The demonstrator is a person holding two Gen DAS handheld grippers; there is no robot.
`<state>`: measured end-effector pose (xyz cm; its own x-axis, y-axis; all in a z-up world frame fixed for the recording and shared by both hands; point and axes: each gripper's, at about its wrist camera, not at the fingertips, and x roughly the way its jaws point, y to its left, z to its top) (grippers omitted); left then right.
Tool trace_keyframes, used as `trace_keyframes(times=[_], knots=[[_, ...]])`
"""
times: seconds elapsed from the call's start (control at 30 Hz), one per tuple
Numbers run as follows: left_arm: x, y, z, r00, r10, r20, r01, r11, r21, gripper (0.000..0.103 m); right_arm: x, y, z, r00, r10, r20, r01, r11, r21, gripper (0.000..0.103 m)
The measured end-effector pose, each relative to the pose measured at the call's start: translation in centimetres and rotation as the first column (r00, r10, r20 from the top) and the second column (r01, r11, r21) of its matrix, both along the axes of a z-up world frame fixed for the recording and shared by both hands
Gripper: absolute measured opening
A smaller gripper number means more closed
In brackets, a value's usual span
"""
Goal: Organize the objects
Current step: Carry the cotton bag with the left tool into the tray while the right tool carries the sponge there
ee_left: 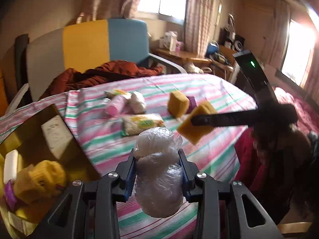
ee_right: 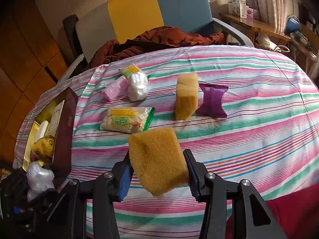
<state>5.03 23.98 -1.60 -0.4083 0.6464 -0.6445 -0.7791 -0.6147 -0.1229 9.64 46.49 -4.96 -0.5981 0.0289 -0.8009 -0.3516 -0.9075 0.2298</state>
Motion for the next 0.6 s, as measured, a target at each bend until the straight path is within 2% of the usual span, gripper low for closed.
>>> trace_keyframes(times=[0.13, 0.23, 0.33, 0.6], knots=[[-1.6, -4.1, 1.4, 0.993, 0.118, -0.006, -0.118, 0.992, 0.039, 0.037, -0.9, -2.7, 2.0, 0.997, 0.058, -0.053, -0.059, 0.998, -0.001, 0.049], [-2.8, -7.2, 1.8, 0.979, 0.206, -0.007, -0.205, 0.977, 0.060, 0.037, -2.5, -5.3, 3.8, 0.987, 0.127, -0.097, -0.126, 0.992, 0.012, 0.049], [-4.3, -10.5, 1.6, 0.952, 0.305, 0.007, -0.305, 0.950, 0.067, 0.037, -4.2, -8.0, 5.1, 0.972, 0.197, -0.127, -0.196, 0.980, 0.021, 0.049], [-7.8, -17.7, -0.9, 0.857, 0.509, 0.082, -0.514, 0.856, 0.051, 0.037, -9.0, -15.3, 6.1, 0.923, 0.357, -0.143, -0.358, 0.934, 0.019, 0.049]])
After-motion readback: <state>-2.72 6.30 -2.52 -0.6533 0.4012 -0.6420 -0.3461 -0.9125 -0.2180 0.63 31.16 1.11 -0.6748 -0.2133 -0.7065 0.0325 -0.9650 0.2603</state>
